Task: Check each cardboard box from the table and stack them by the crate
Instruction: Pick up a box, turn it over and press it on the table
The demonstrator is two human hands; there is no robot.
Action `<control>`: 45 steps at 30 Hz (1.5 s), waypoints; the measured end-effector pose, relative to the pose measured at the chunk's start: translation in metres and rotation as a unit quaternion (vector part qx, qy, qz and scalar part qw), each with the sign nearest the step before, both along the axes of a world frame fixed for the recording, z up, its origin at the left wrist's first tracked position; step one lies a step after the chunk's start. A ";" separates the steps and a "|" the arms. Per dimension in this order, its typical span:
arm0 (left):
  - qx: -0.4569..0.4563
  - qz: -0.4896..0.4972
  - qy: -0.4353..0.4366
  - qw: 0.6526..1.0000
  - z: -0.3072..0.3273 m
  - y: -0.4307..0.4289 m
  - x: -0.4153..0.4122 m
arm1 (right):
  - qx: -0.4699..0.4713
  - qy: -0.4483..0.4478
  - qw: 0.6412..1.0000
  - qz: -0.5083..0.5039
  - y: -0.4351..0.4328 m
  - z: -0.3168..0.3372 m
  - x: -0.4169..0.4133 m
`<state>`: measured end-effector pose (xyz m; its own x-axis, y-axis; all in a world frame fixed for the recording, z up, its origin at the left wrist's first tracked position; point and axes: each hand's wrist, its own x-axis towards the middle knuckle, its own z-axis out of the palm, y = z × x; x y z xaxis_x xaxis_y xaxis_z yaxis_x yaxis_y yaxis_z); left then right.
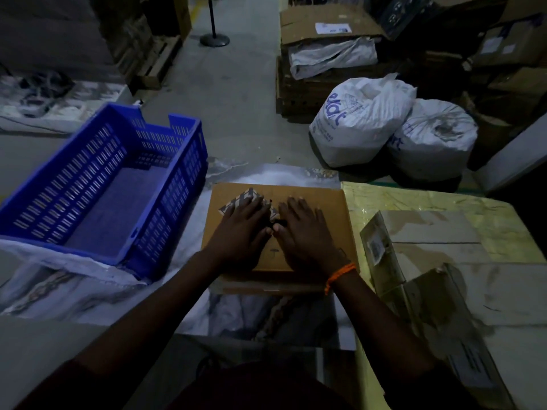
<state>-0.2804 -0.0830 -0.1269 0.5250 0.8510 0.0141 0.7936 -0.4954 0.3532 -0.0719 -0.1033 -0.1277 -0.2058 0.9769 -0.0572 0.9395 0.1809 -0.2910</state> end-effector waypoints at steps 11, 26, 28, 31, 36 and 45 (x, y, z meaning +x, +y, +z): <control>0.061 0.013 0.076 0.995 -0.021 -0.003 0.003 | 0.038 -0.021 0.999 -0.001 -0.002 -0.017 -0.006; -0.009 0.089 0.059 0.994 -0.013 0.011 -0.029 | 0.018 -0.043 0.997 -0.068 -0.006 -0.018 0.055; -0.008 0.093 0.049 0.994 -0.017 0.009 -0.029 | 0.027 -0.038 0.996 -0.070 -0.008 -0.023 0.058; -0.006 0.099 0.043 0.994 -0.018 0.007 -0.029 | 0.034 -0.041 0.996 -0.076 -0.010 -0.025 0.054; -0.003 0.092 0.020 0.996 -0.017 0.008 -0.027 | 0.029 -0.013 0.995 -0.098 -0.011 -0.020 0.052; -0.049 0.251 -0.110 0.960 -0.011 0.002 -0.027 | 0.021 0.269 0.885 -0.380 -0.007 -0.013 0.060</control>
<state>-0.3076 -0.0809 -0.1383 0.0407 0.9991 -0.0157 0.8243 -0.0247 0.5656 -0.0118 -0.1103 -0.1405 0.5255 0.8436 -0.1105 0.5222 -0.4223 -0.7409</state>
